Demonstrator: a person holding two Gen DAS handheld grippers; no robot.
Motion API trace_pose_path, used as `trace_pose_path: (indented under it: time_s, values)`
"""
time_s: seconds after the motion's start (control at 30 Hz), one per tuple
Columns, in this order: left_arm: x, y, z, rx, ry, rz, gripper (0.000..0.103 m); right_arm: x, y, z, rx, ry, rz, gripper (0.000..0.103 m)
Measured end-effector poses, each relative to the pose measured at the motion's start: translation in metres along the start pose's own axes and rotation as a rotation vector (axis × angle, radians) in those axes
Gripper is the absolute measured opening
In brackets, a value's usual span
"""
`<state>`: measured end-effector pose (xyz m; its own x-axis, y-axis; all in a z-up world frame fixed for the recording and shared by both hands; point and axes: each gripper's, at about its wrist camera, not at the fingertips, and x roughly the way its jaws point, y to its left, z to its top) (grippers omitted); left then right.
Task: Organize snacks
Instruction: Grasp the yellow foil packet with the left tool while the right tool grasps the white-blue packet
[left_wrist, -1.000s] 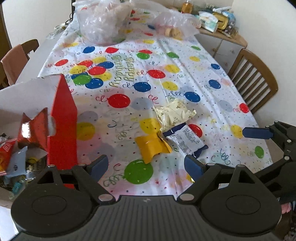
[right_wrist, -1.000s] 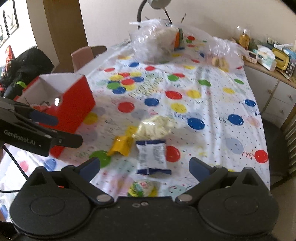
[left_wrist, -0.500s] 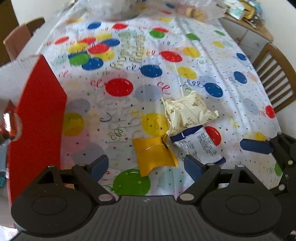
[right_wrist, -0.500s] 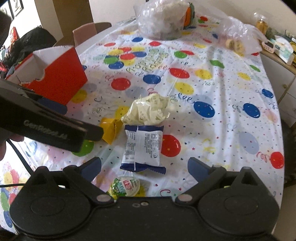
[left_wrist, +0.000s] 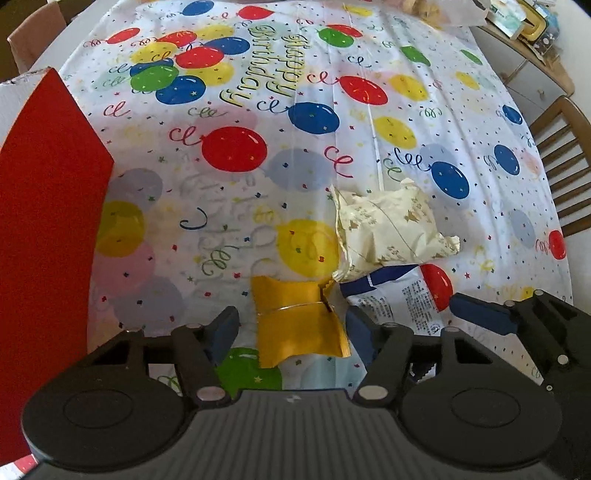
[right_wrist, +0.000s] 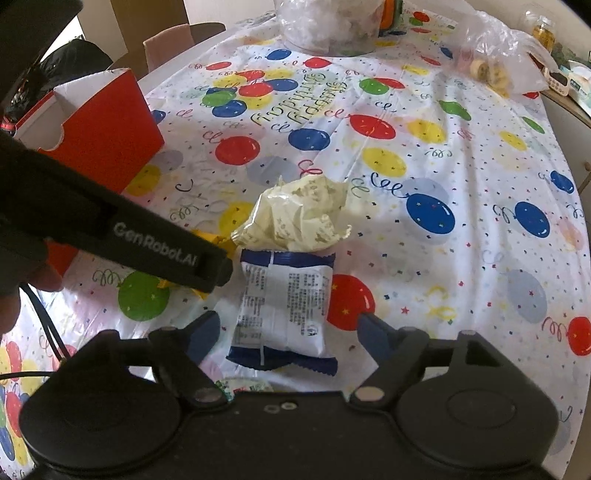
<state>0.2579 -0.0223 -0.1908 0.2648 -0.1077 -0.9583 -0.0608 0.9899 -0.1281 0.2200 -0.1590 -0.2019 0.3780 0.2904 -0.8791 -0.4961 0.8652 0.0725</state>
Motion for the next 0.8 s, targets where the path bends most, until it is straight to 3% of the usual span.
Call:
trace_pose_path:
  time_s: [0.43, 0.8]
  values:
    - [-0.001, 0.003, -0.001, -0.015, -0.018, -0.001, 0.041, 0.006, 0.000, 0.002, -0.001, 0.005, -0.017, 0.052]
    - [-0.012, 0.015, -0.007, -0.034, -0.036, -0.056, 0.037, -0.005, -0.005, -0.005, 0.041, 0.002, -0.002, 0.047]
